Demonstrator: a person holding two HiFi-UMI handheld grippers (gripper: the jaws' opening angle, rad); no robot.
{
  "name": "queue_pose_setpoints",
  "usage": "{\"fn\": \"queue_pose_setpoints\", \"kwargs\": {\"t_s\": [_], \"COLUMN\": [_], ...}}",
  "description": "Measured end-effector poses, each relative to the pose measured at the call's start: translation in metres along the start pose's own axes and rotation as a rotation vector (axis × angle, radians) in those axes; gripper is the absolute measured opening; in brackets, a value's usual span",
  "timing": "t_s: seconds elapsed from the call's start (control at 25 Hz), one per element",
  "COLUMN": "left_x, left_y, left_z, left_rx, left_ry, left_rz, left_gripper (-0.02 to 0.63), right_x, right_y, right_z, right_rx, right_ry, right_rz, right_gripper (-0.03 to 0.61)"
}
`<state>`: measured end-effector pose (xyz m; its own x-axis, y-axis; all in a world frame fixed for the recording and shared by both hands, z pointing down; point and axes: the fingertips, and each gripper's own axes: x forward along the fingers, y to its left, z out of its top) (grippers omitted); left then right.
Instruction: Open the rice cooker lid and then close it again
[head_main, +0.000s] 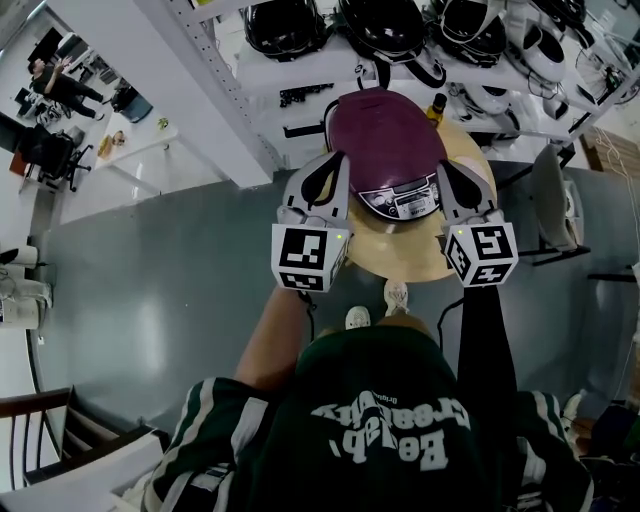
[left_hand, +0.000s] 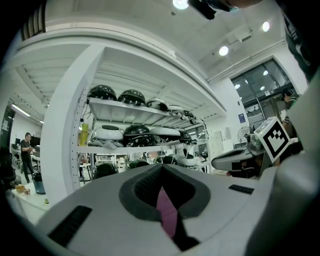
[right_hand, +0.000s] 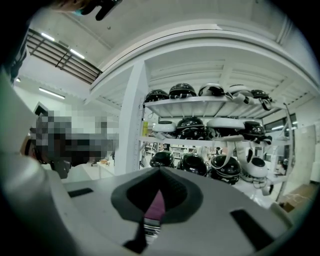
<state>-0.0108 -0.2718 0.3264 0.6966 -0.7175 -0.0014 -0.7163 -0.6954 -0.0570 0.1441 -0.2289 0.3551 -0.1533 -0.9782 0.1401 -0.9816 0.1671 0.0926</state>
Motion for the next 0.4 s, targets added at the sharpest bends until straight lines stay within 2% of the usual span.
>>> {"fn": "queue_pose_setpoints", "kwargs": {"t_s": [0.4], "left_x": [-0.0052], "left_y": [-0.0062], "left_z": [-0.0098], "left_rx": [-0.001], "left_ry": [0.02], "left_rz": [-0.015], "left_gripper": [0.0], "right_x": [-0.0099], "right_y": [0.0023], "right_z": [-0.0059], "right_rx": [-0.002], "right_ry": [0.006], "right_rz": [-0.015], "right_gripper": [0.003]}}
